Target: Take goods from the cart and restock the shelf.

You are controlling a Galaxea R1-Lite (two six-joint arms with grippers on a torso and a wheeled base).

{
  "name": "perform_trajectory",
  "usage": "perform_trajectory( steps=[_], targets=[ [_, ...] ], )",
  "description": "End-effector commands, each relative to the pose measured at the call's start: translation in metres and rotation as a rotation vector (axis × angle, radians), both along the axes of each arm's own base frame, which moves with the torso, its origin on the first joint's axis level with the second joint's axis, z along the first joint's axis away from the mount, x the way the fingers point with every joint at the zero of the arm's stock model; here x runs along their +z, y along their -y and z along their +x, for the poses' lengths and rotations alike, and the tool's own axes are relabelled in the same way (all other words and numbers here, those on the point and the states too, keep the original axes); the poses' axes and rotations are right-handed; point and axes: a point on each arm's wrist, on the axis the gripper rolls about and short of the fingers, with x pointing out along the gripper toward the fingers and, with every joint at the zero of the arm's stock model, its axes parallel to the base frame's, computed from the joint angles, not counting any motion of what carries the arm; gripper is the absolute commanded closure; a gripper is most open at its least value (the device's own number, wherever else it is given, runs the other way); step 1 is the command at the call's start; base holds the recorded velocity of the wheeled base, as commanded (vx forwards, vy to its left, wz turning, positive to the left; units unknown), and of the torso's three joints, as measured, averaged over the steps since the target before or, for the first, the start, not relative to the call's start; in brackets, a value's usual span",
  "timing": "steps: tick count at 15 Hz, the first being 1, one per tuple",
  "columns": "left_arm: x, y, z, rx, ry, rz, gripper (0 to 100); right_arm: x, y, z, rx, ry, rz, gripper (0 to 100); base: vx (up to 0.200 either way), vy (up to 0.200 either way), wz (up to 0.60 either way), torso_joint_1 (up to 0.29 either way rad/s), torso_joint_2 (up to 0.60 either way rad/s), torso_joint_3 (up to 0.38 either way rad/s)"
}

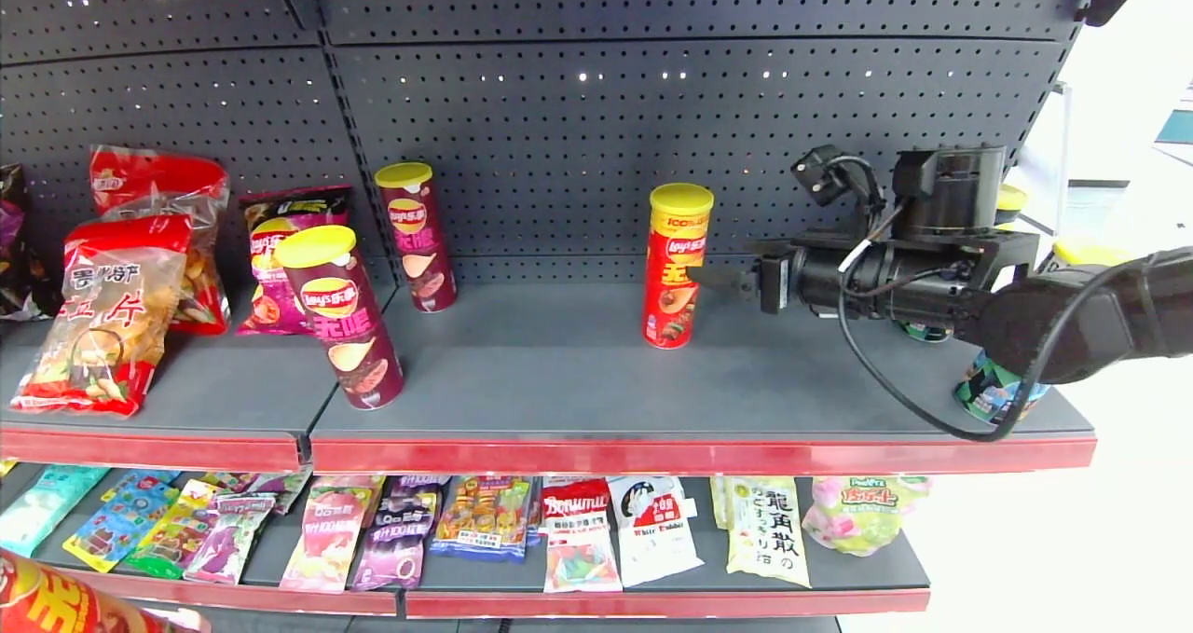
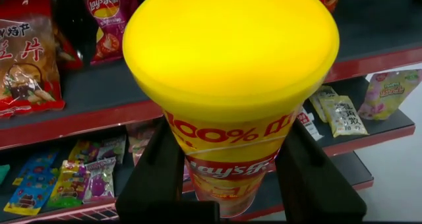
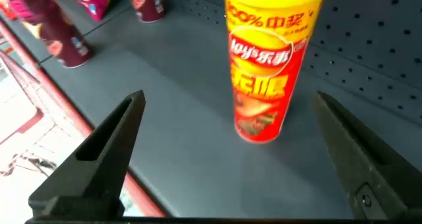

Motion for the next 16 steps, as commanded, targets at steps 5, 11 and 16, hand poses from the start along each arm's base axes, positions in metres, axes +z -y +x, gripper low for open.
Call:
perform_trajectory(
  steps=[5, 11, 16],
  targets=[
    [0.0, 0.0, 0.0, 0.013, 0.001, 0.001, 100, -0.014, -0.012, 0.032, 0.0, 0.001, 0.0, 0, 0.0, 0.0, 0.0, 0.0, 0.0, 0.0],
    [0.0, 0.0, -0.002, 0.02, 0.009, 0.001, 100, -0.013, -0.027, 0.063, -0.019, 0.056, 0.015, 0, 0.0, 0.0, 0.0, 0.0, 0.0, 0.0],
    [0.0, 0.0, -0.003, 0.023, 0.018, 0.001, 100, -0.017, -0.039, 0.072, -0.007, 0.068, 0.019, 0, 0.0, 0.0, 0.0, 0.0, 0.0, 0.0]
  ],
)
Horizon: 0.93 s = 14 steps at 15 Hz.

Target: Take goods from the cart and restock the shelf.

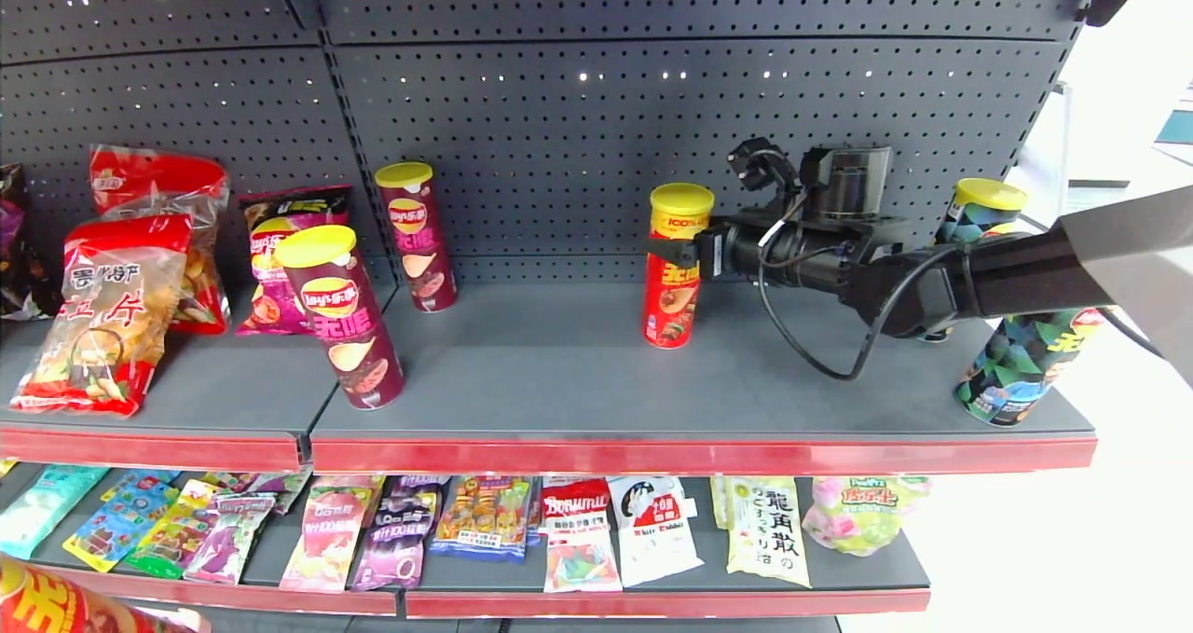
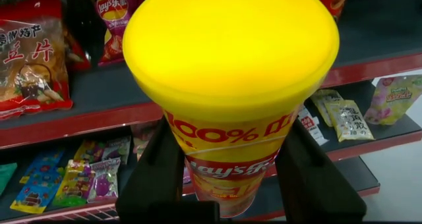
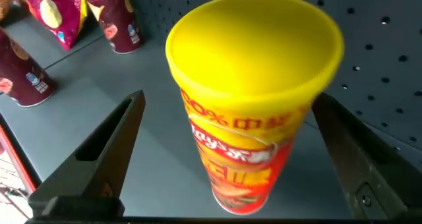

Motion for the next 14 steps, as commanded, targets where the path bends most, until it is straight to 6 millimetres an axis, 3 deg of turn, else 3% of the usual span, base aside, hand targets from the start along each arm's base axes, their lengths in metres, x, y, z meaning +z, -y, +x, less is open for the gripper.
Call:
perform_trajectory(
  steps=[1, 9, 10, 14],
  targets=[
    [0.0, 0.0, 0.0, 0.0, 0.001, 0.001, 100, -0.005, -0.006, 0.005, 0.005, 0.0, -0.001, 0, 0.0, 0.0, 0.0, 0.0, 0.0, 0.0],
    [-0.004, 0.0, -0.002, 0.0, 0.004, 0.001, 100, -0.009, -0.021, 0.021, -0.052, 0.037, 0.002, 0, 0.0, 0.0, 0.0, 0.0, 0.0, 0.0],
    [-0.004, 0.0, -0.002, 0.0, 0.004, 0.001, 100, -0.006, -0.021, 0.023, -0.049, 0.046, 0.007, 100, 0.0, 0.0, 0.0, 0.0, 0.0, 0.0],
    [-0.005, 0.0, -0.004, 0.0, 0.012, 0.001, 100, -0.006, -0.031, 0.015, -0.029, 0.034, 0.002, 100, 0.0, 0.0, 0.0, 0.0, 0.0, 0.0]
  ],
)
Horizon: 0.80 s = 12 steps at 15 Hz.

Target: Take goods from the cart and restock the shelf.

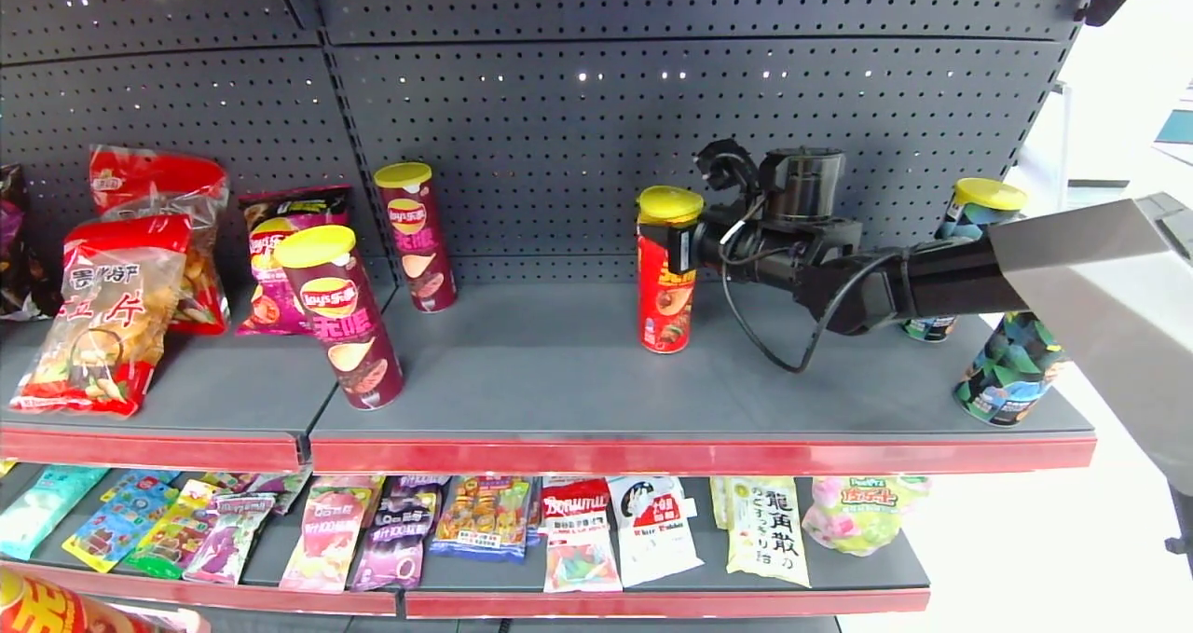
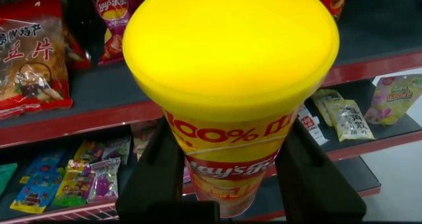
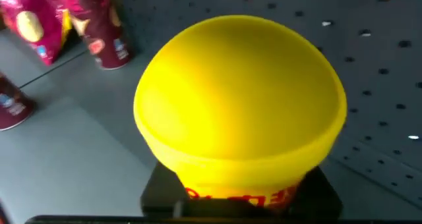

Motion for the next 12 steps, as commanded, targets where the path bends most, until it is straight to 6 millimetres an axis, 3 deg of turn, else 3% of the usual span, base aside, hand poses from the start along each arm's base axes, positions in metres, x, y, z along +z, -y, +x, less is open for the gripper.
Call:
perform_trajectory(
  steps=[1, 2, 3, 6, 9, 12],
  targets=[
    [-0.002, 0.0, -0.001, 0.0, 0.002, -0.001, 100, 0.005, -0.003, -0.006, 0.007, 0.003, 0.0, 100, 0.0, 0.0, 0.0, 0.0, 0.0, 0.0],
    [-0.002, 0.0, -0.001, 0.0, 0.005, 0.0, 100, 0.012, -0.005, -0.01, 0.003, 0.014, 0.004, 100, 0.0, 0.0, 0.0, 0.0, 0.0, 0.0],
    [-0.004, 0.0, -0.003, 0.0, 0.008, 0.0, 100, 0.028, -0.004, -0.024, -0.05, 0.012, -0.005, 100, 0.0, 0.0, 0.0, 0.0, 0.0, 0.0],
    [-0.007, 0.0, -0.003, 0.0, -0.004, 0.0, 100, 0.047, -0.005, -0.063, -0.077, -0.012, -0.021, 100, 0.0, 0.0, 0.0, 0.0, 0.0, 0.0],
    [-0.008, 0.0, -0.002, -0.002, -0.009, 0.0, 100, 0.055, -0.002, -0.075, -0.221, -0.01, -0.009, 100, 0.0, 0.0, 0.0, 0.0, 0.0, 0.0],
    [-0.01, 0.0, -0.002, -0.002, -0.015, 0.0, 100, 0.06, -0.02, -0.102, -0.318, -0.04, 0.048, 100, 0.0, 0.0, 0.0, 0.0, 0.0, 0.0]
  ],
)
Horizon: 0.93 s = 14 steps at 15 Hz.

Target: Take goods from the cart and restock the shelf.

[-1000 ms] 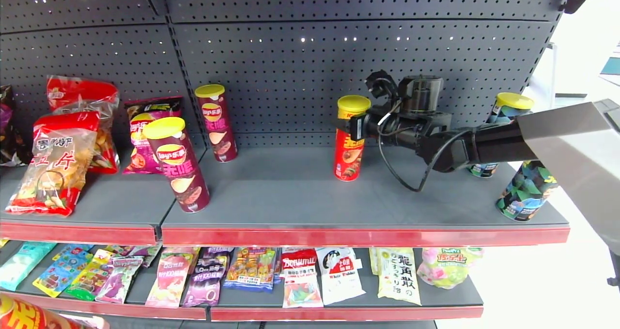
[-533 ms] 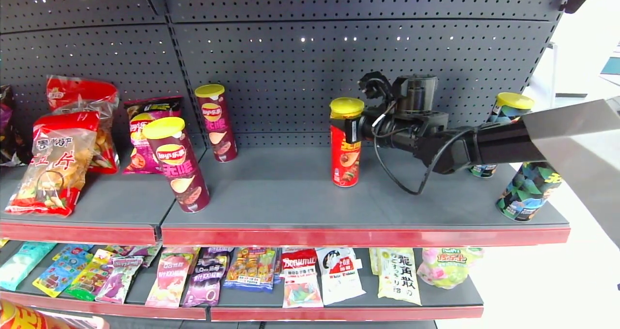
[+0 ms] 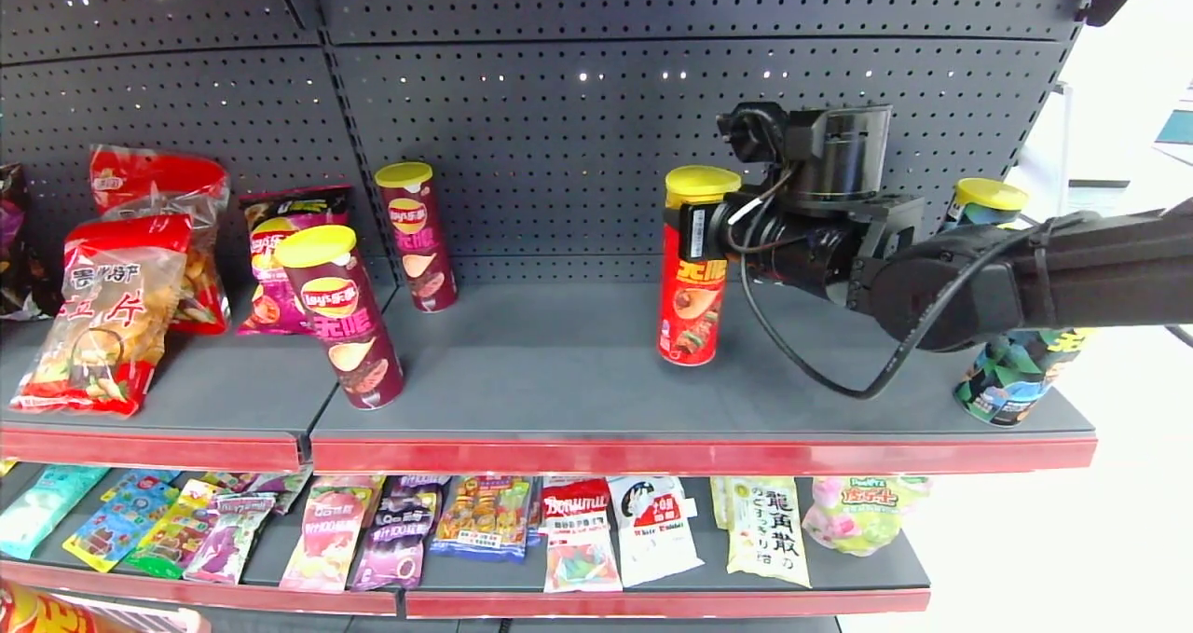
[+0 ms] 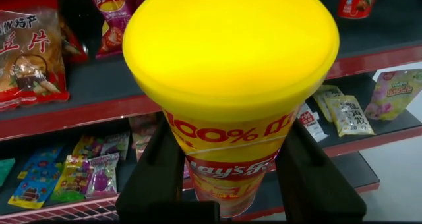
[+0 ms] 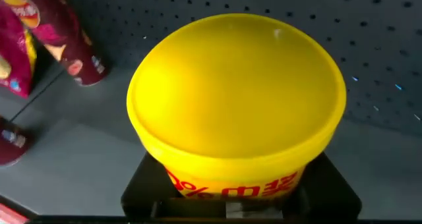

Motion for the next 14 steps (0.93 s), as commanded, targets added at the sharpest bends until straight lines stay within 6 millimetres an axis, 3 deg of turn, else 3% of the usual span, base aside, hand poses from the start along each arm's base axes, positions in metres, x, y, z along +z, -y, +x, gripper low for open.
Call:
perform_trajectory(
  steps=[1, 2, 5, 11, 14],
  targets=[
    [0.0, 0.0, 0.0, 0.0, -0.002, 0.0, 100, 0.012, -0.007, -0.022, 0.007, 0.017, 0.02, 100, 0.0, 0.0, 0.0, 0.0, 0.0, 0.0],
    [-0.001, 0.0, 0.0, -0.002, 0.0, 0.0, 100, 0.015, -0.013, -0.036, 0.016, 0.017, 0.019, 100, 0.0, 0.0, 0.0, 0.0, 0.0, 0.0],
    [-0.001, 0.0, 0.0, 0.0, 0.002, 0.0, 100, 0.008, -0.017, -0.053, 0.027, -0.008, -0.007, 100, 0.0, 0.0, 0.0, 0.0, 0.0, 0.0],
    [0.0, 0.0, -0.001, 0.0, 0.003, 0.0, 100, -0.008, -0.037, -0.066, -0.029, 0.028, -0.013, 100, 0.0, 0.0, 0.0, 0.0, 0.0, 0.0],
    [0.0, 0.0, -0.001, 0.001, 0.005, 0.0, 100, -0.019, -0.037, -0.068, -0.028, 0.009, -0.036, 100, 0.0, 0.0, 0.0, 0.0, 0.0, 0.0]
  ],
)
